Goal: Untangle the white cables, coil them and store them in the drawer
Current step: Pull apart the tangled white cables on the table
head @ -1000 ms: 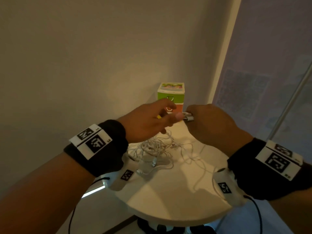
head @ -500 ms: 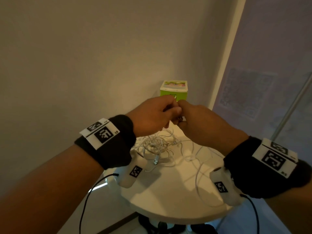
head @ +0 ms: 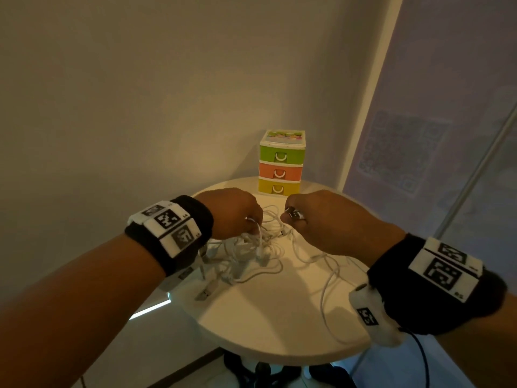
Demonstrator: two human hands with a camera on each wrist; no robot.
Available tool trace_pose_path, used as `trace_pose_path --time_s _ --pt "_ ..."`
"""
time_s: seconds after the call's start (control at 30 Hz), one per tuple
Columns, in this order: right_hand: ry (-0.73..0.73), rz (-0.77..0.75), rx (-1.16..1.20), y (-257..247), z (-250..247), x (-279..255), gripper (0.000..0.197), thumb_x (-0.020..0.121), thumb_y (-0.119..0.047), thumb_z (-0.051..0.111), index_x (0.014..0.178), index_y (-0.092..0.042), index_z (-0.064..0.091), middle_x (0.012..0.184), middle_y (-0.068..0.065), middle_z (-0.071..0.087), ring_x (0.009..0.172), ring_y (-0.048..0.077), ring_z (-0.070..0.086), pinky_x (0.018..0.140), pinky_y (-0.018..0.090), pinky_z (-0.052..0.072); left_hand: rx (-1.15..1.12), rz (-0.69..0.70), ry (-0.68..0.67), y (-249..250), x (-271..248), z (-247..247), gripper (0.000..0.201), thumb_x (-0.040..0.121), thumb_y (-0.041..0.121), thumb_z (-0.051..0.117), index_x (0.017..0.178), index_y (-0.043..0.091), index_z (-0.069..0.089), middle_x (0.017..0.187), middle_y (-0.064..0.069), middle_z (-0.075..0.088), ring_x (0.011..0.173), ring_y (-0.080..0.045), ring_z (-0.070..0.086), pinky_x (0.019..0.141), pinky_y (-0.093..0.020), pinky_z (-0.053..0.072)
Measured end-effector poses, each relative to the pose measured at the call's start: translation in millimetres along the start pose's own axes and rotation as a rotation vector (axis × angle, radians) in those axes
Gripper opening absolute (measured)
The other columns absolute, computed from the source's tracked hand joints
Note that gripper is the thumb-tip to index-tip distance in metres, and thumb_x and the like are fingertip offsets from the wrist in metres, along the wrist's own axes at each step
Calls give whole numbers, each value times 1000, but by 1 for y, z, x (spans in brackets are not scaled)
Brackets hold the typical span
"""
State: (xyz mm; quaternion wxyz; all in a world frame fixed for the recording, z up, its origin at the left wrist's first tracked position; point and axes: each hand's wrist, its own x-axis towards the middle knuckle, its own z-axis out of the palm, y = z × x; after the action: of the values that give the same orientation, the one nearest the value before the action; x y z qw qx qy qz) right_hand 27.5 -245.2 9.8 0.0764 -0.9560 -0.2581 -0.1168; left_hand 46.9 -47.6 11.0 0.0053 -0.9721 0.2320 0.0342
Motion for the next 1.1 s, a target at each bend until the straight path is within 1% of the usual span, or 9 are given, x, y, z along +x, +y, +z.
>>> trace_pose_path --time_s 0.17,0.3,0.4,0.53,0.6,0.83,0.93,1.0,1.1 --pt "33 18 27 3 3 -1 24 95 -40 47 103 -23 61 98 4 67 82 22 59 68 35 50 -463 -60 208 -12 -7 -11 25 94 40 54 98 25 73 89 9 70 84 -12 63 83 -28 49" --pt "152 135 185 -1 3 4 35 99 -43 38 92 -18 61 85 2 65 70 17 56 60 32 44 -765 -53 329 -14 -11 -13 25 96 30 54 93 15 72 76 3 73 67 -6 65 57 -12 46" --pt "212 126 468 -14 -6 6 34 99 -40 41 96 -14 63 86 4 66 71 17 57 68 34 48 -904 -66 359 -8 -14 -14 29 96 32 54 94 9 72 75 -3 74 67 -12 69 51 -21 45" --pt "287 28 651 -29 -8 6 13 95 -37 52 106 -33 58 98 -12 63 88 3 58 71 12 44 -968 -54 352 3 -17 -15 33 96 34 53 90 7 72 74 -10 73 68 -22 73 50 -24 46" --pt "371 12 717 -32 -6 9 15 95 -35 53 108 -29 59 104 -8 63 95 5 58 80 18 46 -944 -11 332 11 -18 -16 32 96 31 53 83 8 71 70 -10 70 61 -18 71 49 -22 45" --pt "594 18 1168 -29 -17 13 24 101 -28 39 92 -12 55 72 -4 67 68 8 67 63 17 53 -827 94 219 14 -16 -13 26 97 29 52 90 14 72 62 3 54 50 -6 49 57 -15 42" --pt "651 43 1385 -12 -32 10 26 101 -31 39 92 -8 47 50 -5 44 45 11 54 54 30 56 -726 54 172 -1 -15 -4 24 97 34 51 95 21 72 64 8 50 56 -2 45 61 -12 39" --pt "595 29 1301 -5 -37 6 26 101 -34 39 84 -14 46 51 -9 41 40 3 43 43 23 47 -719 26 164 -8 -15 0 24 95 39 51 94 26 72 69 3 50 63 -6 45 65 -17 41" --pt "399 -23 567 -6 -32 -1 20 98 -42 41 94 -25 51 80 -10 59 67 3 58 57 23 46 -726 48 203 -5 -12 -3 26 94 44 51 92 28 72 75 -3 51 68 -13 45 69 -27 43"
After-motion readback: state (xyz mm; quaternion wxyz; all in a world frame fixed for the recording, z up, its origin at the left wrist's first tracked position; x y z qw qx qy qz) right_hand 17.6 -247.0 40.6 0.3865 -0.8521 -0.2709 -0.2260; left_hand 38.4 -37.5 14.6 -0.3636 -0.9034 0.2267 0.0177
